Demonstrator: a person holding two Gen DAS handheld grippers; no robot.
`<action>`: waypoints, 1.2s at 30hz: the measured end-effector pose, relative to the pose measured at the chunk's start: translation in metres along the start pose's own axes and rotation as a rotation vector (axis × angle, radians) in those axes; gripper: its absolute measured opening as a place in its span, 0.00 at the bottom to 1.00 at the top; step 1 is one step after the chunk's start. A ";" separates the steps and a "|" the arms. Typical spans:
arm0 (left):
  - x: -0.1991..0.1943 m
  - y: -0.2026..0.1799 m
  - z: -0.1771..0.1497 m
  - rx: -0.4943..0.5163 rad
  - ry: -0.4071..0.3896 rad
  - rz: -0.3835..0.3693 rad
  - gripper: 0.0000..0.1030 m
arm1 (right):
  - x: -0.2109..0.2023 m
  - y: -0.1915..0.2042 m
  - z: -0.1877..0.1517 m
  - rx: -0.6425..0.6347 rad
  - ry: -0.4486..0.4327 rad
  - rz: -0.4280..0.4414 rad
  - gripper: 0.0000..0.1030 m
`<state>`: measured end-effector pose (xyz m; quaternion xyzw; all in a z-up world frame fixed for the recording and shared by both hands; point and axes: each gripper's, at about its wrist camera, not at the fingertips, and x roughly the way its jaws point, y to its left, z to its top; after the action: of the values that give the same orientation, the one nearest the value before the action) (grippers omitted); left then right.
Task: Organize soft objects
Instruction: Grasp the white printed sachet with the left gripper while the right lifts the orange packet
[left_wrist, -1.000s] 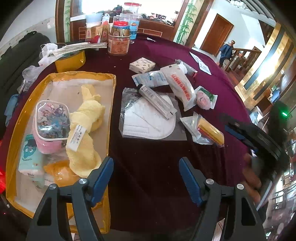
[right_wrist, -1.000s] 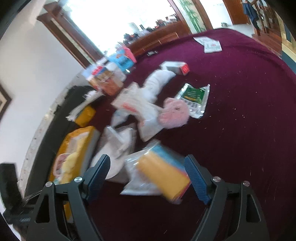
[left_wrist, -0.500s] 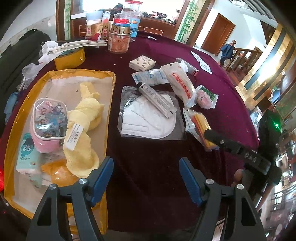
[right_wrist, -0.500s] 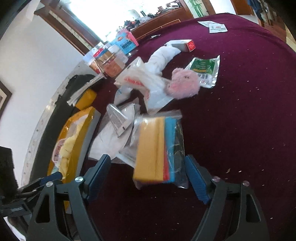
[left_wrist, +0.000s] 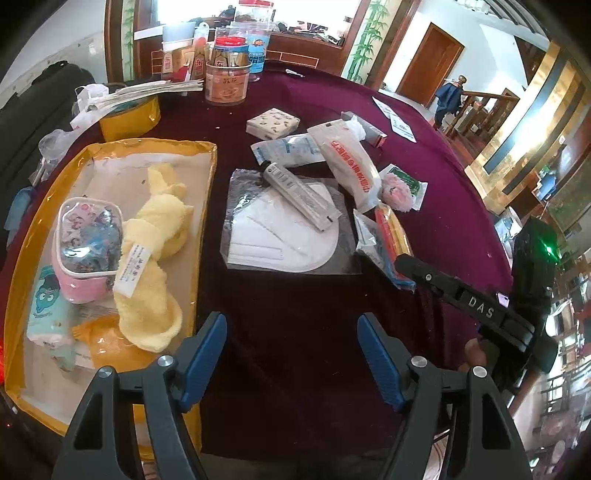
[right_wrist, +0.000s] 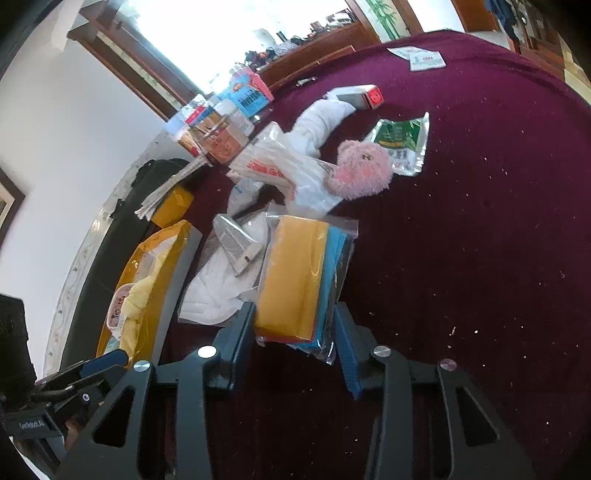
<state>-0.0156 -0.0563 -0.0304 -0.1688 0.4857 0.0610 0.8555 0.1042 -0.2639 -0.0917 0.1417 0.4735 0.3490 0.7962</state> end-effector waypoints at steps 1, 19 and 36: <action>0.001 -0.002 0.000 0.003 0.005 -0.006 0.74 | -0.002 0.002 0.000 -0.010 -0.012 0.005 0.37; 0.053 -0.048 0.045 0.054 0.071 -0.074 0.74 | -0.029 -0.039 0.002 0.210 -0.166 0.078 0.36; 0.113 -0.063 0.062 -0.037 0.196 -0.116 0.20 | -0.027 -0.050 0.004 0.257 -0.166 0.096 0.36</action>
<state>0.1105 -0.1003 -0.0824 -0.2176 0.5554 0.0033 0.8026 0.1198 -0.3178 -0.0997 0.2931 0.4394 0.3102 0.7904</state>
